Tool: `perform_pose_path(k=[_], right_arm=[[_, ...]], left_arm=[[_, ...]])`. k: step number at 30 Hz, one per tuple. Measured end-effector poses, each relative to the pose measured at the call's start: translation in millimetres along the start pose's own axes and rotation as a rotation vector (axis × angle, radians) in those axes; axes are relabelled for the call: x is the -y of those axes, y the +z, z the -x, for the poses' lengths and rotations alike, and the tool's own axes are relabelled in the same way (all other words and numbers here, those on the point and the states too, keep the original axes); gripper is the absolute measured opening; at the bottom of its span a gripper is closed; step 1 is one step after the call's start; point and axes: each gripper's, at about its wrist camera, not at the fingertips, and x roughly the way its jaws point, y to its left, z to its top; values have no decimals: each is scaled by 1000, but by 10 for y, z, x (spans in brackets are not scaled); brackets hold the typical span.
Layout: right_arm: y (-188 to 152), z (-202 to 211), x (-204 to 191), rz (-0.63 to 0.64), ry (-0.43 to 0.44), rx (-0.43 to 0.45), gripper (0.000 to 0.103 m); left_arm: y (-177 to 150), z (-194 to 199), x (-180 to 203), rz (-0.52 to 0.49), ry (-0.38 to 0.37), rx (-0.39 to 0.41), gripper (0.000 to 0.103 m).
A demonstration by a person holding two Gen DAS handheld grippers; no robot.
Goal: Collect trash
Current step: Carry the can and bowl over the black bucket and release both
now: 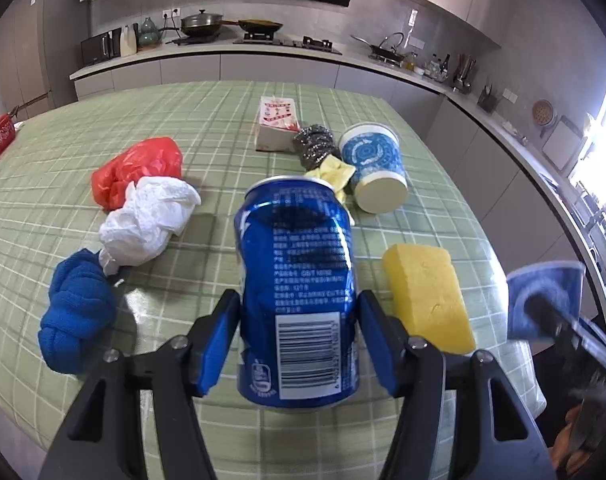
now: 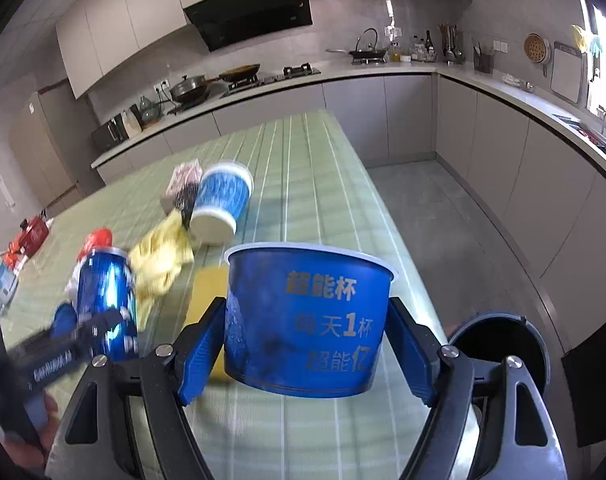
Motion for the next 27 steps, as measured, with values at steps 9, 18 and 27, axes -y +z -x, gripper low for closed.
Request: perform_pose_path(k=[9,18,27], right_arm=[[-213,189,-8,-16,20,-2,80],[-257,480,170,-43,-22,45,79],[-322,770,762,-101,-74,67,79]], left_arm=[[-77,140,-44,12,-11,64,58],[-137,468,124,-13,-66,126,57],[-295,560,819,-79,-152,141,56]])
